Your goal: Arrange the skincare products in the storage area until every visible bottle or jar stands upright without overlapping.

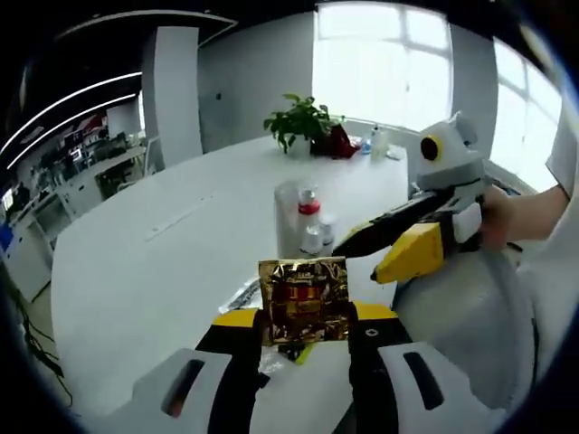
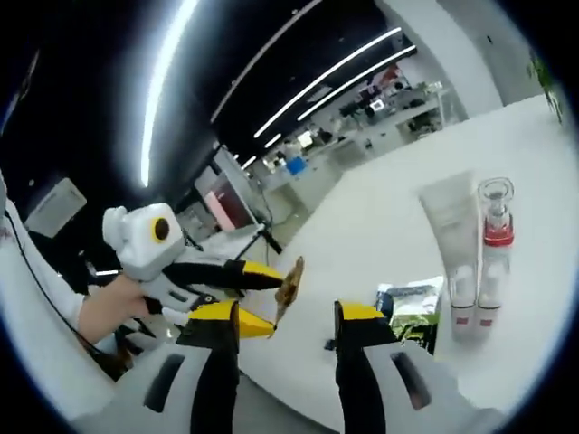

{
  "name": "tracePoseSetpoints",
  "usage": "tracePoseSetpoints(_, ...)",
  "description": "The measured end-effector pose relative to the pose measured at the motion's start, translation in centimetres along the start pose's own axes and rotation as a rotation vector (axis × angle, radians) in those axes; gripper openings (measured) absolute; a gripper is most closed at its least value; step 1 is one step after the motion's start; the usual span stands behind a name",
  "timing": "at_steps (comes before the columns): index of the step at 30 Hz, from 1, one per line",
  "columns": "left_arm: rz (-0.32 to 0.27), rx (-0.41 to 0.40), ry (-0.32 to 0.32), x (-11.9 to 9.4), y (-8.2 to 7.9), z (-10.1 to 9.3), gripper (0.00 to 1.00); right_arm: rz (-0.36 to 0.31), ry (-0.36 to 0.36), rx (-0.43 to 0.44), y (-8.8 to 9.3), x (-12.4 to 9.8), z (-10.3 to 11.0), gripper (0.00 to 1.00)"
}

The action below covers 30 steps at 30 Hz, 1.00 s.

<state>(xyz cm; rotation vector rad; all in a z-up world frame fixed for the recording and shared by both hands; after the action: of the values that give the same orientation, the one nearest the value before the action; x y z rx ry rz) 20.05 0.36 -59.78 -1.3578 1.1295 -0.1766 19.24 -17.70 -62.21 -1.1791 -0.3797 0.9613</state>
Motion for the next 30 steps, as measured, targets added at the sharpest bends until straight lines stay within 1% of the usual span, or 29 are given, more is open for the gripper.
tracePoseSetpoints(1, -0.009, -0.002, -0.006, -0.1, 0.0, -0.2, 0.41, 0.001, -0.016, 0.008, 0.1, 0.2, 0.3, 0.34)
tracePoseSetpoints(6, -0.023, -0.007, -0.019, -0.4, 0.3, -0.8, 0.41, 0.000, -0.030, 0.031, 0.3, 0.7, 1.0, 0.16)
tracePoseSetpoints(10, -0.028, -0.017, -0.022, -0.6, 0.5, -1.6, 0.41, 0.003, -0.028, 0.041, 0.4, 0.7, 1.1, 0.05)
tracePoseSetpoints(12, -0.032, -0.022, -0.027, -0.6, 0.5, -1.9, 0.41, 0.013, -0.009, 0.076, 0.4, 0.5, 1.0, 0.04)
tracePoseSetpoints(13, -0.037, -0.024, -0.026, -0.6, 0.5, -1.9, 0.41, 0.006, -0.010, 0.078, 0.4, 0.4, 0.9, 0.04)
tracePoseSetpoints(14, -0.040, -0.030, -0.026, -0.6, 0.6, -2.0, 0.41, 0.002, -0.011, 0.099, 0.4, 0.3, 0.9, 0.03)
tracePoseSetpoints(16, -0.043, -0.043, -0.023, -0.4, 0.8, -2.0, 0.42, 0.013, -0.012, 0.139, 0.5, 0.2, 0.7, 0.01)
tracePoseSetpoints(17, -0.046, -0.044, -0.024, -0.3, 0.9, -2.0, 0.42, 0.015, -0.014, 0.132, 0.6, 0.2, 0.6, 0.01)
tracePoseSetpoints(19, -0.043, -0.043, -0.024, -0.4, 1.1, -2.1, 0.43, 0.042, -0.028, 0.117, 0.5, 0.2, 0.7, 0.01)
tracePoseSetpoints(20, -0.040, -0.049, -0.016, -0.5, 1.2, -2.2, 0.44, 0.061, -0.024, 0.094, 0.4, 0.2, 0.2, 0.01)
tracePoseSetpoints(22, -0.053, -0.073, -0.004, -1.0, 1.4, -2.5, 0.52, 0.073, -0.036, 0.105, 0.3, 0.2, -0.1, 0.01)
tracePoseSetpoints(23, -0.061, -0.085, 0.003, -1.1, 1.4, -2.4, 0.55, 0.071, -0.054, 0.118, 0.1, 0.2, -0.3, 0.01)
tracePoseSetpoints(24, -0.082, -0.129, 0.004, -1.4, 1.5, -2.3, 0.57, 0.065, -0.074, 0.129, -0.1, 0.2, -0.5, 0.01)
tracePoseSetpoints(25, -0.088, -0.158, 0.006, -1.6, 1.6, -2.1, 0.58, 0.053, -0.104, 0.132, -0.6, 0.1, -1.0, 0.01)
tracePoseSetpoints(26, -0.085, -0.192, 0.017, -1.9, 1.9, -1.9, 0.58, 0.051, -0.133, 0.132, -0.8, 0.0, -1.1, 0.01)
tracePoseSetpoints(28, -0.074, -0.208, 0.028, -2.1, 2.1, -1.4, 0.54, 0.060, -0.187, 0.133, -1.2, -0.1, -1.2, 0.01)
tracePoseSetpoints(29, -0.067, -0.233, 0.038, -2.2, 2.2, -1.4, 0.50, 0.075, -0.234, 0.136, -1.4, -0.3, -1.2, 0.01)
tracePoseSetpoints(30, -0.064, -0.260, 0.045, -2.2, 2.2, -1.4, 0.46, 0.079, -0.256, 0.132, -1.6, -0.5, -1.3, 0.01)
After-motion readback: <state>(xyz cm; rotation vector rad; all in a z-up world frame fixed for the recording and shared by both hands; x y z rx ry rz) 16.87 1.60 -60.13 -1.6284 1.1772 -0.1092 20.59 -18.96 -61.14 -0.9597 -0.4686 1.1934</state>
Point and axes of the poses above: the point that each gripper's makers call its tool centre point, and the gripper's own axes: x roughly forward along the fingers, z roughly to its left, y roughly out of its underside, the point moved 10 cm from there along -x, roughly backward along the fingers, and after that the axes turned 11 degrees about -x, right-handed, at the moved point
